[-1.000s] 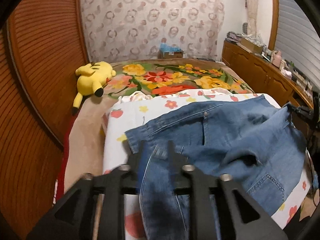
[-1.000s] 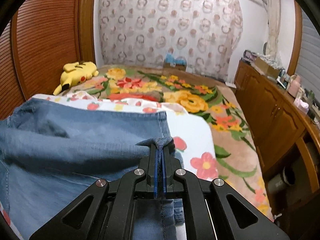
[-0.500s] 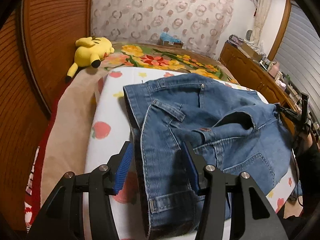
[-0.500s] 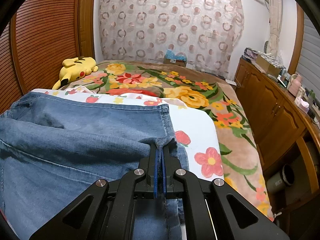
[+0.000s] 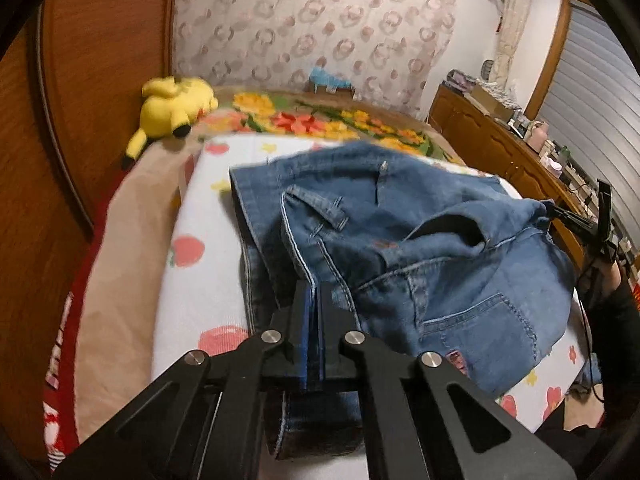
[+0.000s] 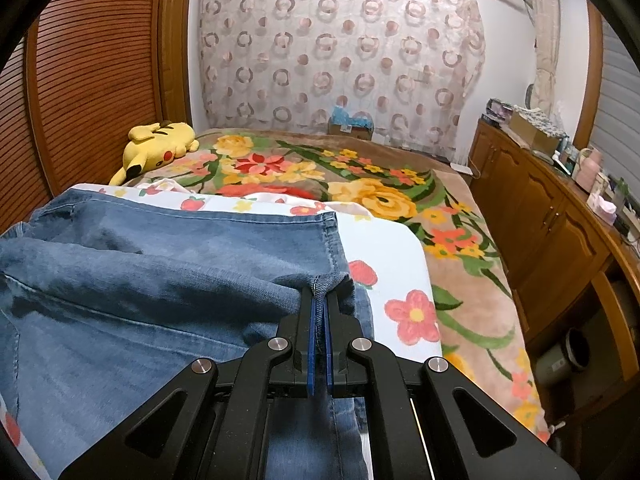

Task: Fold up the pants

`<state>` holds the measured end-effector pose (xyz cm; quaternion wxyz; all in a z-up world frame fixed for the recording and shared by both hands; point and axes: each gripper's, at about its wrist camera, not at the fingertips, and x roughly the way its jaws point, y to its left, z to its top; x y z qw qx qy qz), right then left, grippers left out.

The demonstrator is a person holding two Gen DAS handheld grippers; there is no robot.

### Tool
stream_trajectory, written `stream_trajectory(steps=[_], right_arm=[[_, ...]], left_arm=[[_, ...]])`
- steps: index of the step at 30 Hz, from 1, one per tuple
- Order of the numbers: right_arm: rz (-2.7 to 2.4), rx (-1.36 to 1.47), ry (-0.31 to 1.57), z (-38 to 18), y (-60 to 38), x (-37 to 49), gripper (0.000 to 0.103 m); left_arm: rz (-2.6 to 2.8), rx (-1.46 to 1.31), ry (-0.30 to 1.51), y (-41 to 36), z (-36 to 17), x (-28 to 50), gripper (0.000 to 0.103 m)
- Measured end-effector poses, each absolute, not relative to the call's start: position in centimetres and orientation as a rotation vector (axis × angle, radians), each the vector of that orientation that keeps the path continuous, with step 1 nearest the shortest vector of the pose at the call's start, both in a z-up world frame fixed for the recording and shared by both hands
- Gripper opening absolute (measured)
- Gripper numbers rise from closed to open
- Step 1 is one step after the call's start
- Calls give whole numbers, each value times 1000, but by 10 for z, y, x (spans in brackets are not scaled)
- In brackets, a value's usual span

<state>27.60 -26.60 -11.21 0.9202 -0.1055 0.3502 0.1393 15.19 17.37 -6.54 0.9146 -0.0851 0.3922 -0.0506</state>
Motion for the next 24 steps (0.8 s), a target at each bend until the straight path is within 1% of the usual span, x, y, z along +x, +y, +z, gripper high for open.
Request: stream_trajectory(steps=[9, 14, 19, 24], right_arm=[[270, -185, 626, -83, -282, 256, 3], [257, -183, 559, -64, -285, 255, 3], [256, -218, 541, -68, -272, 275, 3], [256, -242, 575, -88, -257, 312, 3]], left_arm=[[-47, -141, 582, 183, 5, 132, 3], [-8, -136, 508, 193, 29, 145, 3], [47, -107, 491, 198, 29, 180, 3], [78, -104, 540, 205, 9, 220, 3]])
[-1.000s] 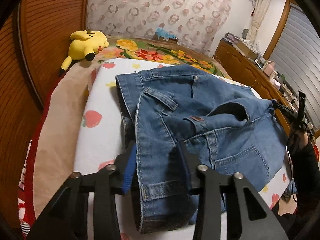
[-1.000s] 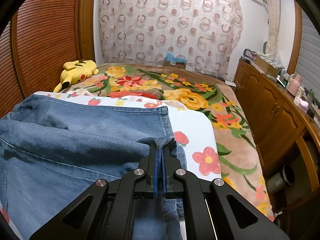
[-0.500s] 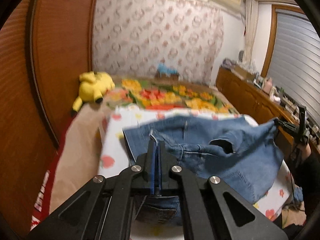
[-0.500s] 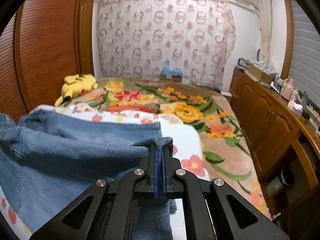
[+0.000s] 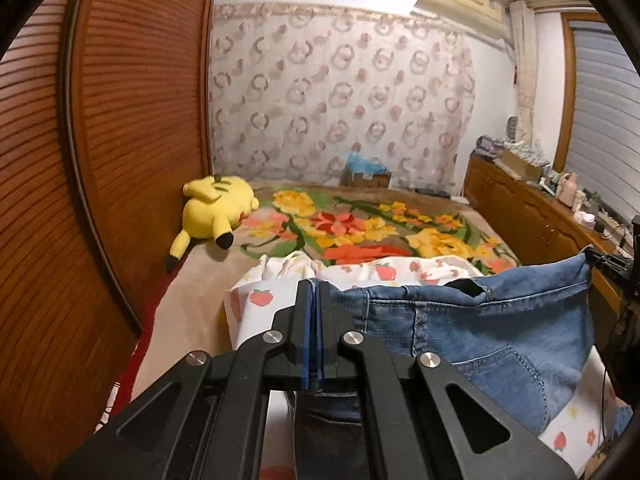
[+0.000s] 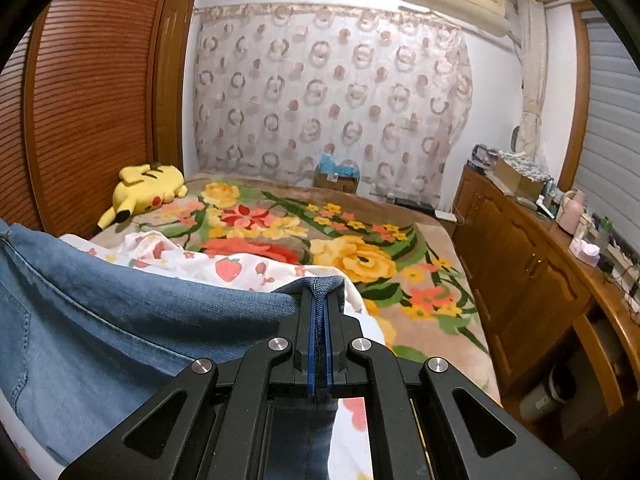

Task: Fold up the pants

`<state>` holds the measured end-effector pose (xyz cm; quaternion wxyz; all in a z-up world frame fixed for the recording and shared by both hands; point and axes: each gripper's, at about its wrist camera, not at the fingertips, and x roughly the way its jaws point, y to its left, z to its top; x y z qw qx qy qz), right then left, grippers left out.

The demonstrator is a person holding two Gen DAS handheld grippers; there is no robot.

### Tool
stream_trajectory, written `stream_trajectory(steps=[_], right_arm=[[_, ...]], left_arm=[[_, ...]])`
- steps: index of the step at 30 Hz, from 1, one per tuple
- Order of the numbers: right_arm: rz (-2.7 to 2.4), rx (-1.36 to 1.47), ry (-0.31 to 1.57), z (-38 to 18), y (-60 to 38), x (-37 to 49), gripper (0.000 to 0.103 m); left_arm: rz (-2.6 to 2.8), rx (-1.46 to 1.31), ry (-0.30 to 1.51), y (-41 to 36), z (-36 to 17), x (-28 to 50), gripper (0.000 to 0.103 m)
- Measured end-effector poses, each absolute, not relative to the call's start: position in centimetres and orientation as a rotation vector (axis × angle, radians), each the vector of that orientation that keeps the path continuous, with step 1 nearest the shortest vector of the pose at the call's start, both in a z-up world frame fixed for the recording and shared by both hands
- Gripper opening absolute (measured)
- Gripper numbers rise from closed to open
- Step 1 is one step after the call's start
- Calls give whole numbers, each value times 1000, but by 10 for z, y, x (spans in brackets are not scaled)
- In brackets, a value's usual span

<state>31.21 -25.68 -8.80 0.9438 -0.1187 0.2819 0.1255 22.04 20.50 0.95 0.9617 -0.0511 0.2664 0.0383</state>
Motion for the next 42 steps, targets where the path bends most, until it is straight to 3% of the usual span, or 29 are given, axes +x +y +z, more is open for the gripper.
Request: stream_trajectory(steps=[10, 14, 23, 31, 33, 35, 42], right_arm=[[290, -236, 716, -120, -235, 386, 4], [335, -150, 751, -116, -252, 395, 23], [375, -113, 792, -108, -282, 377, 44], [381, -118, 918, -129, -282, 400, 46], [395, -115, 916, -127, -281, 402, 44], [400, -136, 890, -120, -278, 395, 9], [368, -155, 704, -78, -276, 391, 2]], left_arm=[[95, -62, 642, 198, -27, 255, 3], [96, -50, 666, 195, -36, 258, 3], [93, -32, 681, 193, -45, 259, 3], [88, -24, 709, 189, -56, 261, 3], [86, -19, 713, 189, -57, 261, 3], [83, -19, 711, 190, -57, 259, 3], [107, -43, 680, 194, -53, 257, 3]])
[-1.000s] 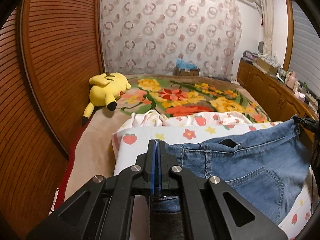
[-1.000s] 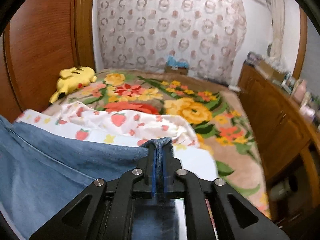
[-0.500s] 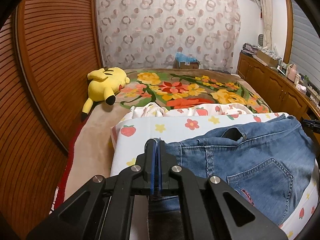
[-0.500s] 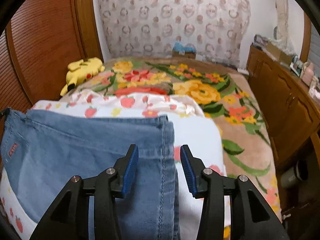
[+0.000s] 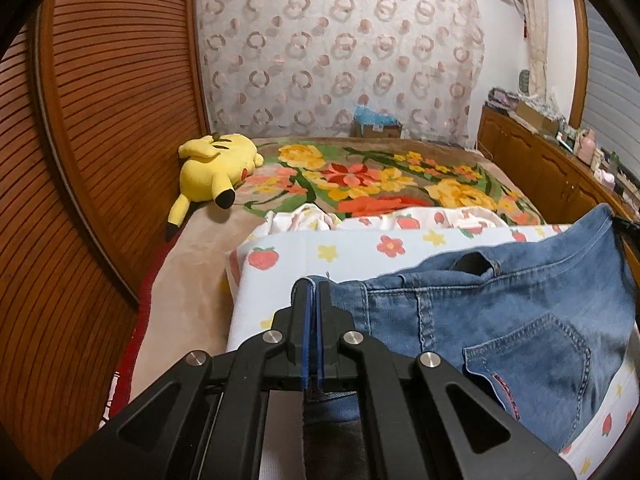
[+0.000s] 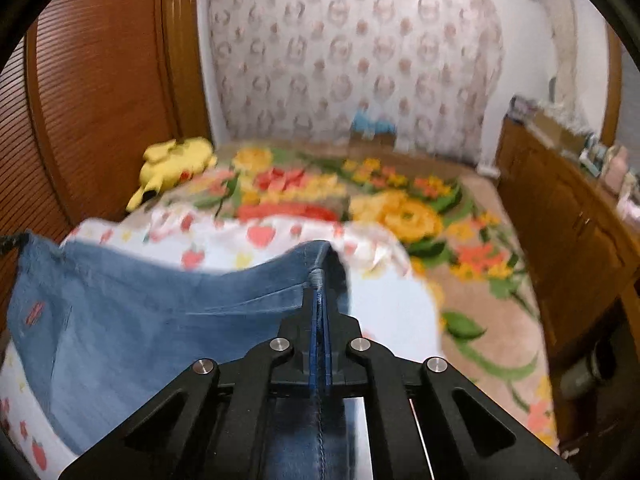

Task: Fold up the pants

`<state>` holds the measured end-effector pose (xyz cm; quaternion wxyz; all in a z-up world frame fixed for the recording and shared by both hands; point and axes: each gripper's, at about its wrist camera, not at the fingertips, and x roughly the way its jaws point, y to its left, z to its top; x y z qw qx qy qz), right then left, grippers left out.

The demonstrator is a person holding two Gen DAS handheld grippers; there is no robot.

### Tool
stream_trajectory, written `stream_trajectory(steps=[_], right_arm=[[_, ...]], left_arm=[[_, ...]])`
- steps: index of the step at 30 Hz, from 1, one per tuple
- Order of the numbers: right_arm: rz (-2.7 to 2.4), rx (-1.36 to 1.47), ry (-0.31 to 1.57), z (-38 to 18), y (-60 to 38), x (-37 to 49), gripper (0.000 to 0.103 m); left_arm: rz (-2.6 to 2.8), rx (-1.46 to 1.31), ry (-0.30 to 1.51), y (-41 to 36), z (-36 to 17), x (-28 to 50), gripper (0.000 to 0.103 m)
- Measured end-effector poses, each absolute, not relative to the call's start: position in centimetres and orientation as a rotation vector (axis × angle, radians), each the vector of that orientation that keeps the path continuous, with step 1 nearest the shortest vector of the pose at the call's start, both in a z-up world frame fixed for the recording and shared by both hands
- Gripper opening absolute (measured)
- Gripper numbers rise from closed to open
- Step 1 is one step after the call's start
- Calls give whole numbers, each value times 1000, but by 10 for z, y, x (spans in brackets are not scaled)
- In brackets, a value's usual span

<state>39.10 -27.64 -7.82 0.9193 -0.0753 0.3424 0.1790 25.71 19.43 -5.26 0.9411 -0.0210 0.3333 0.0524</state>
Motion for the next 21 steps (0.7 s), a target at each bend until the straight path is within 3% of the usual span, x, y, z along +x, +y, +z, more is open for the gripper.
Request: stream_trajectory(steps=[6, 12, 19, 21], right_arm=[[302, -161, 655, -71, -266, 421, 2], [275, -223, 700, -101, -228, 451, 2], [288, -178, 777, -98, -216, 465, 4], [295, -168, 774, -91, -221, 460, 6]], left_arm=[[135, -45, 681, 202, -56, 265, 3], [136, -46, 694, 205, -60, 267, 3], [111, -45, 717, 204, -56, 263, 3], [111, -41, 717, 204, -54, 261, 8]])
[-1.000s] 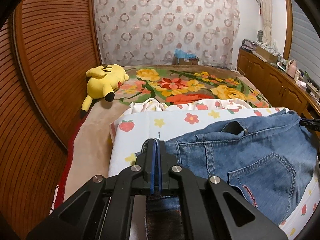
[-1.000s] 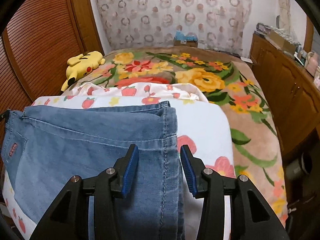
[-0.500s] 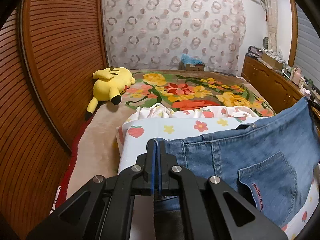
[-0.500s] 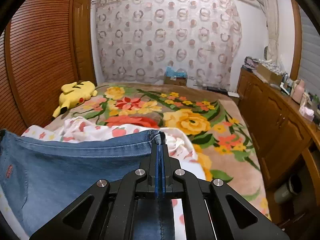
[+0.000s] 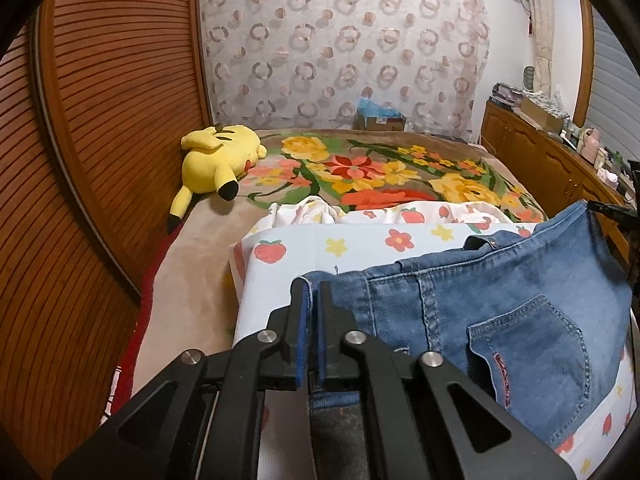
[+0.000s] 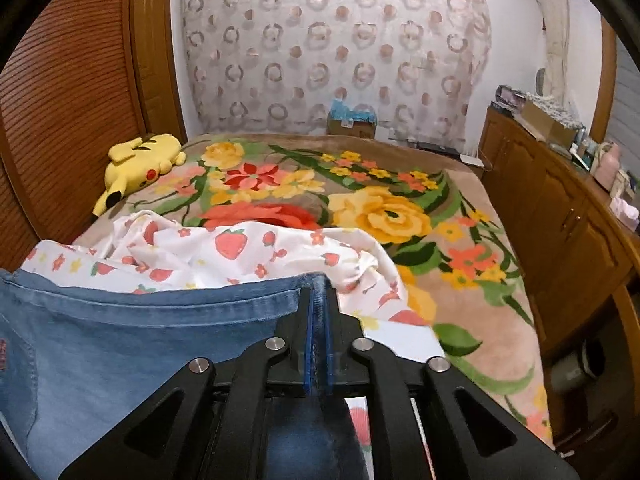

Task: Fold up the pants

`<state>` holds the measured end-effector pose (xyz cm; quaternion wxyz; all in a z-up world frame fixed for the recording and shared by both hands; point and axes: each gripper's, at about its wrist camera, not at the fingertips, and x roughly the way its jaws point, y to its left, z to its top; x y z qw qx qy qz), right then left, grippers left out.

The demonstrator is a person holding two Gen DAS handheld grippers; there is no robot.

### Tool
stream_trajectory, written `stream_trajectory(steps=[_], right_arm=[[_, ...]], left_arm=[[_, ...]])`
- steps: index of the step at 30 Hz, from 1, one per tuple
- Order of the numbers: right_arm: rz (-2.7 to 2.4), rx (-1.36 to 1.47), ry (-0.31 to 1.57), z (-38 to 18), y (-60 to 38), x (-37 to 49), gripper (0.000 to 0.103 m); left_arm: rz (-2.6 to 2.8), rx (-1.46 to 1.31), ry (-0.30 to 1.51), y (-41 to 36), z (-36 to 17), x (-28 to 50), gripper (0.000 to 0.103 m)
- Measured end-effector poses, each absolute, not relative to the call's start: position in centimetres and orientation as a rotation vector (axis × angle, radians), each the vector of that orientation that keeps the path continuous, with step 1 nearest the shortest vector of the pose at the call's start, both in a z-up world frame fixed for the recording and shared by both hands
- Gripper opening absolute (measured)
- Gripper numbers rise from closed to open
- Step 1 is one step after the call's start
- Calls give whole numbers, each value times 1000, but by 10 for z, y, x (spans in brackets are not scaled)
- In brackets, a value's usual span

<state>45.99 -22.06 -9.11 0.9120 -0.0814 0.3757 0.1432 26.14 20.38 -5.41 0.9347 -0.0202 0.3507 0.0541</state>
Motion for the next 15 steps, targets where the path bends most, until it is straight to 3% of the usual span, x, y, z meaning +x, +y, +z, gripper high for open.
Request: stream_trajectory(steps=[4, 6, 8, 9, 10, 11, 15], right_arm=[[314, -164, 757, -76, -232, 445, 6], [326, -163, 745, -74, -236, 437, 6], [334, -161, 735, -71, -239, 428, 7], [341, -159, 730, -70, -240, 422, 7], [346, -156, 725, -71, -243, 417, 9], [350, -153, 720, -71, -246, 412, 12], [361, -142, 713, -70, -256, 388, 25]], left_arm=[[98, -22, 708, 199, -49, 255, 28], [85, -20, 701, 196, -46, 251, 43], [68, -18, 699, 192, -42, 247, 44], [56, -16, 700, 189, -40, 246, 49], [39, -13, 698, 185, -39, 244, 55], [24, -9, 695, 181, -37, 243, 70], [-39, 18, 691, 156, -35, 239, 81]])
